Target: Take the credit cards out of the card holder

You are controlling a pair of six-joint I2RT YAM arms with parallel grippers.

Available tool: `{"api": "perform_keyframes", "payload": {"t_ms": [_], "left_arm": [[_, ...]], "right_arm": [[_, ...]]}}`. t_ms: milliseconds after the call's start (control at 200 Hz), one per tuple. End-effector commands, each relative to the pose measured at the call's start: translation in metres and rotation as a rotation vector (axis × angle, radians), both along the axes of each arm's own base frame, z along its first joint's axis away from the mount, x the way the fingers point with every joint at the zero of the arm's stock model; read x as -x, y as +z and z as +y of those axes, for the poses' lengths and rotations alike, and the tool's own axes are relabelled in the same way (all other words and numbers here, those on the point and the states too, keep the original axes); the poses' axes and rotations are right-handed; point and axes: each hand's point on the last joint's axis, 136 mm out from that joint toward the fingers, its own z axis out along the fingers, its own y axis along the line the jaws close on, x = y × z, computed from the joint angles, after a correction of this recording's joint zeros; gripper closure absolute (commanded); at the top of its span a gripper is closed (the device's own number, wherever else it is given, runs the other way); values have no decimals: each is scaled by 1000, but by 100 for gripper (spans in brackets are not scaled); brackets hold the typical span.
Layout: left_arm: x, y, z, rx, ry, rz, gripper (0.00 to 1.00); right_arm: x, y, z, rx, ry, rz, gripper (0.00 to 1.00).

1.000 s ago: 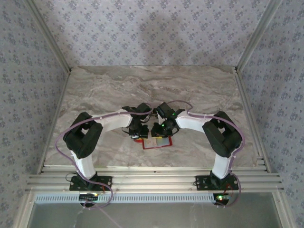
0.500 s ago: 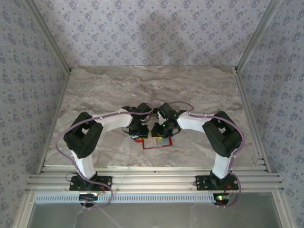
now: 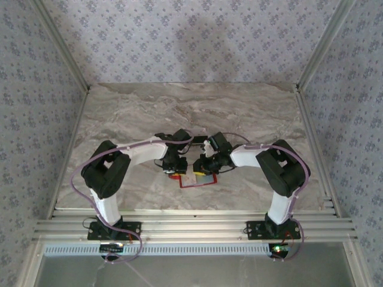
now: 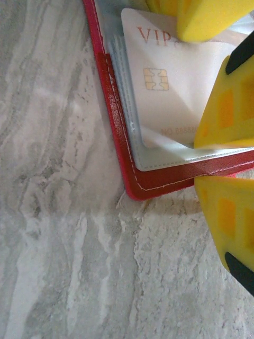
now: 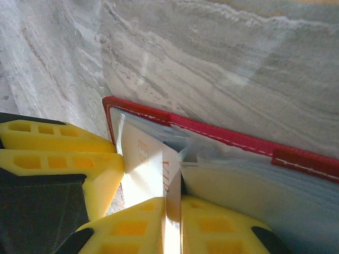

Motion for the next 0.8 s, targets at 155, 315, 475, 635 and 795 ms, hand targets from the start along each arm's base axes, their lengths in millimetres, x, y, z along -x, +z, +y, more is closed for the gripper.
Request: {"api": "perform_keyframes", "payload": {"t_ms": [155, 315, 475, 635, 795], "left_arm": [[19, -21, 27, -146, -21, 72, 79], [19, -21, 28, -153, -25, 71, 79], [18, -20, 30, -168, -31, 68, 79], [16, -17, 34, -186, -41, 60, 79], [15, -16, 37, -194, -41, 55, 79]], "right_arm": [[4, -5, 1, -32, -6, 34, 89], [2, -4, -6, -10, -15, 27, 92], [1, -4, -20, 29, -28, 19, 93], [1, -3, -35, 70, -37, 12, 95], [2, -1, -48, 115, -42, 3, 96]]}}
